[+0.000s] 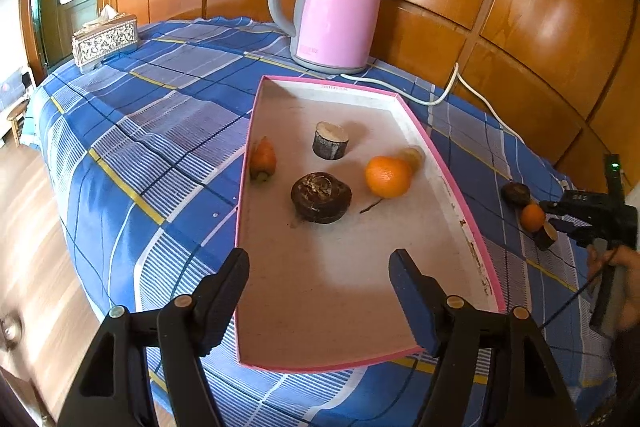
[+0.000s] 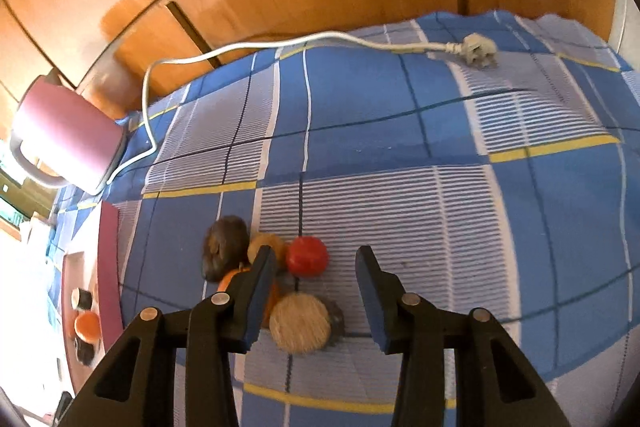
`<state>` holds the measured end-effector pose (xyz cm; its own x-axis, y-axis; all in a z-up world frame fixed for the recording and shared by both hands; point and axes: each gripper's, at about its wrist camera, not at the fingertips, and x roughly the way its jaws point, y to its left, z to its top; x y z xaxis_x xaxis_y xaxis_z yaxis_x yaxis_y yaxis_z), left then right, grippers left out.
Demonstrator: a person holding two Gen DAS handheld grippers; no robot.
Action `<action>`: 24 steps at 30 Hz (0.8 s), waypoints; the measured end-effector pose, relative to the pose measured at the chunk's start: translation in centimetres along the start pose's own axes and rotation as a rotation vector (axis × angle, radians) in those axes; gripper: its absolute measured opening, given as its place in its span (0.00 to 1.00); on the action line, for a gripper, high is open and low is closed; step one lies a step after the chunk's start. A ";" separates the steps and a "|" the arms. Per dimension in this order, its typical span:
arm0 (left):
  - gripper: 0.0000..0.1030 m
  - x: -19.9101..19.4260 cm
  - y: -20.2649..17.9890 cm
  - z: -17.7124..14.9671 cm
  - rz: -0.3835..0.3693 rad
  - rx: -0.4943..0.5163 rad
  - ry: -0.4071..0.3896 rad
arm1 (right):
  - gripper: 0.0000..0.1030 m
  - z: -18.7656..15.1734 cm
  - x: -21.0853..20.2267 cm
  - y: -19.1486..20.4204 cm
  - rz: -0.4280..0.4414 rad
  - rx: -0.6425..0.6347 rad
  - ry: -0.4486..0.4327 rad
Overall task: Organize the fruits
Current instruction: 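Reach the right gripper to the red tomato and close on it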
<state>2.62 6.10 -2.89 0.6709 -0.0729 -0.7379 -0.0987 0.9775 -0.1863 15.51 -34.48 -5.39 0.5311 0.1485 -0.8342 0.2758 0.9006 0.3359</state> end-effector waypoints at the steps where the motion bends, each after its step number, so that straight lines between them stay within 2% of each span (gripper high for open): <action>1: 0.71 0.1 0.1 0.0 0.000 -0.002 0.002 | 0.41 0.1 0.5 0.1 -0.006 0.000 0.016; 3: 0.71 0.2 0.2 0.0 0.001 -0.006 0.005 | 0.41 0.2 1.5 0.3 -0.026 -0.007 0.049; 8: 0.71 0.2 0.0 -0.1 -0.004 -0.004 0.009 | 0.41 0.5 1.9 0.1 0.025 0.015 0.056; 9: 0.71 0.2 0.0 -0.1 -0.004 -0.004 0.008 | 0.36 0.4 2.1 -0.3 0.055 0.037 0.067; 10: 0.71 0.1 0.0 -0.1 -0.004 -0.005 0.006 | 0.25 0.4 2.1 -0.5 0.073 0.054 0.067; 11: 0.71 0.1 0.0 -0.1 -0.003 -0.005 0.006 | 0.24 0.4 2.0 -0.7 0.080 0.064 0.060; 17: 0.71 -0.1 0.1 -0.2 -0.003 -0.003 0.002 | 0.24 0.3 1.1 -1.4 0.086 0.087 0.020; 24: 0.71 -0.5 -0.1 -0.3 -0.002 0.003 -0.008 | 0.24 0.6 -1.8 -2.3 0.091 0.093 -0.055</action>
<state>2.12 6.03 -2.69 0.6768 -0.0738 -0.7325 -0.0949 0.9779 -0.1862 14.40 -37.06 -4.41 0.5999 0.2026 -0.7740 0.2962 0.8424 0.4501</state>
